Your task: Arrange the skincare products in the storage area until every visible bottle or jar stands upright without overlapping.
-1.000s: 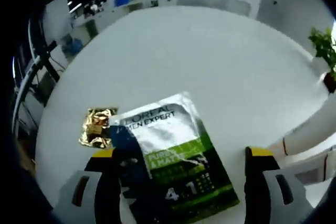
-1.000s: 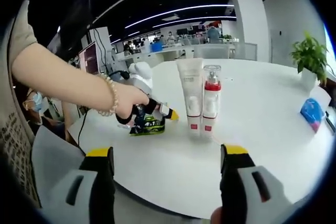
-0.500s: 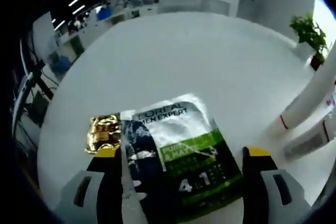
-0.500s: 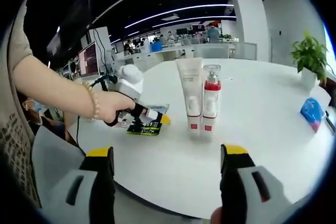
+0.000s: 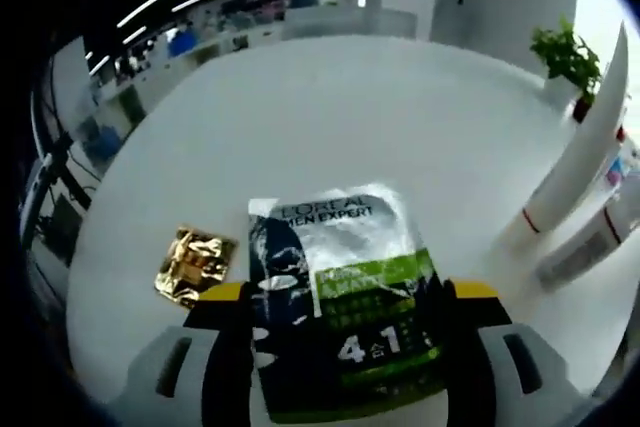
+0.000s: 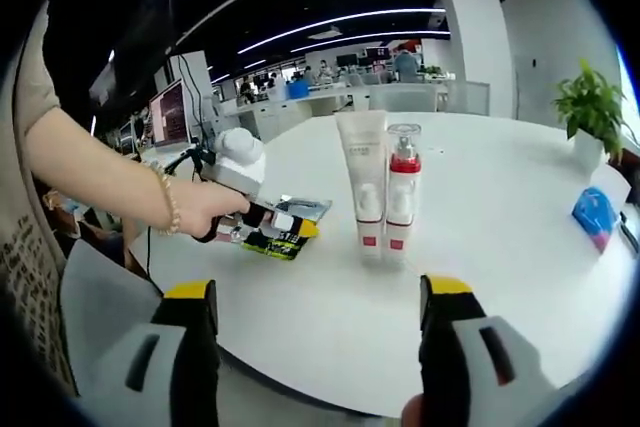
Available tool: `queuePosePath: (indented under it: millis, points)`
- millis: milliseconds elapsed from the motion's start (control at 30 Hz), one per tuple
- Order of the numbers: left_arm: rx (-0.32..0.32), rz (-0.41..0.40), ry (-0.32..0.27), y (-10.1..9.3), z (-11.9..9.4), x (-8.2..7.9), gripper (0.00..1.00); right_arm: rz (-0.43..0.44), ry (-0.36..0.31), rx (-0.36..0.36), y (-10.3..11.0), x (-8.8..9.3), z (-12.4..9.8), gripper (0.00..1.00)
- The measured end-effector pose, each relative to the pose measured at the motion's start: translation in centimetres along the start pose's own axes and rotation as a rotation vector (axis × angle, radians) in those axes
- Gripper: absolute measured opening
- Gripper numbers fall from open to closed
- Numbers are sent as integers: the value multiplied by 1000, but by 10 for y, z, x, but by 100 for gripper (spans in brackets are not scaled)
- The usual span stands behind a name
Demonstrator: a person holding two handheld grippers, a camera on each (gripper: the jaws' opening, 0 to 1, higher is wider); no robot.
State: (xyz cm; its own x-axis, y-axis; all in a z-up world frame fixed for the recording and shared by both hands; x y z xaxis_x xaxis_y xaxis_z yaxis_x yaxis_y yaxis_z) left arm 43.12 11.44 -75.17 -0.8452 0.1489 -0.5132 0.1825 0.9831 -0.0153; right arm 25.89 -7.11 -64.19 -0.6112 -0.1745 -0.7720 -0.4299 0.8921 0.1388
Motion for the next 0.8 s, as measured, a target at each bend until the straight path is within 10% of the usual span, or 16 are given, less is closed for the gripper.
queuePosePath:
  millis: [233, 800]
  points:
    - [34, 122, -32, -12, -2, -5, 62, -1, 2, 2, 0, 0, 0, 84]
    - [151, 4, -25, -16, -19, -1, 20, -13, -4, 3, 1, -1, 0, 83]
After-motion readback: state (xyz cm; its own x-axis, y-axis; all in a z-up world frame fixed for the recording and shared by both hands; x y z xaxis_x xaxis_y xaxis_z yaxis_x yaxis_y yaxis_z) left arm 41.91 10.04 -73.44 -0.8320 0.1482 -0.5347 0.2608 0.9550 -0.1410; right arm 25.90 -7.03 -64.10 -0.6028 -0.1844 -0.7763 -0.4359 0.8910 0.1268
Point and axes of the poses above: the point that each gripper's makers call its tool centre point, and the gripper's own axes: z roughly forward along the fingers, y roughly to its left, x roughly out of its underside, the point moved 4 cm from there along -z, roughly backward along the fingers, and after that the axes turned 11 degrees about y, right-handed, at the moved point
